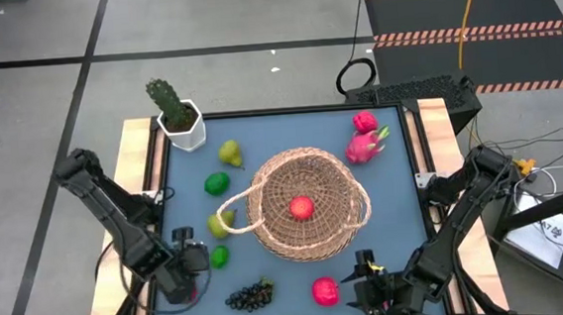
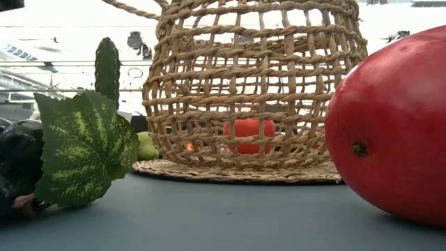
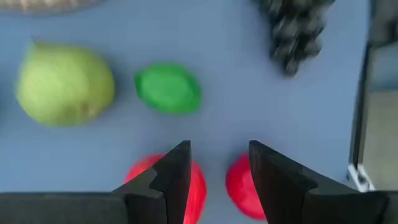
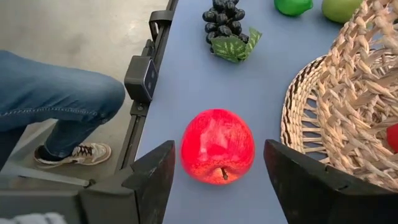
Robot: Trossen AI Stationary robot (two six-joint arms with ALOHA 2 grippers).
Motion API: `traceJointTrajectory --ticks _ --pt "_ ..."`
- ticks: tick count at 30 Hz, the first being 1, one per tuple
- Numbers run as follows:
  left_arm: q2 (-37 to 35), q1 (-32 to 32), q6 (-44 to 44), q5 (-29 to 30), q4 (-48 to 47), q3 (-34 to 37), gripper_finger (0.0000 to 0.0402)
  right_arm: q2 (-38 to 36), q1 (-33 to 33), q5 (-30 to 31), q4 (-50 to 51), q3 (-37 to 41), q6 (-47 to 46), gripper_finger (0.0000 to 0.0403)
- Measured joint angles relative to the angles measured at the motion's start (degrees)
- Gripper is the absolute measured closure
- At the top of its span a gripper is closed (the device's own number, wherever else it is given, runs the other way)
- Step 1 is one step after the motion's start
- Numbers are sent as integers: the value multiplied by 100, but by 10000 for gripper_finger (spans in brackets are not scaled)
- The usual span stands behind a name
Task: Build produce basket
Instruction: Put the red apple into the brown basket
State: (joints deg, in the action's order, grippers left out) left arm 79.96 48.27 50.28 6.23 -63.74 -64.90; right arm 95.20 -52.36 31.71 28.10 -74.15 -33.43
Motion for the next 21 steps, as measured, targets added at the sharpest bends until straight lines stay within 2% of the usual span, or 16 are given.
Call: traceJointTrajectory --ticks 3,7,10,12,15,19,21 --pt "154 -54 184 -358 -126 0 240 0 -42 6 -1 1 -12 163" --pt "237 -18 542 -405 -459 0 239 0 -102 144 -24 2 15 163" --pt "237 -3 776 -557 -953 0 218 -2 -115 146 -34 2 30 163" --pt "237 26 833 -552 -1150 0 188 -2 -135 147 -41 2 24 163" --pt "237 158 853 -200 -1367 0 129 -2 -140 145 -42 2 9 163" --pt "237 254 697 87 -1340 7 40 -2 -140 145 -44 2 -33 163" --pt "232 260 846 127 -1308 84 12 -2 -140 145 -44 2 -35 163"
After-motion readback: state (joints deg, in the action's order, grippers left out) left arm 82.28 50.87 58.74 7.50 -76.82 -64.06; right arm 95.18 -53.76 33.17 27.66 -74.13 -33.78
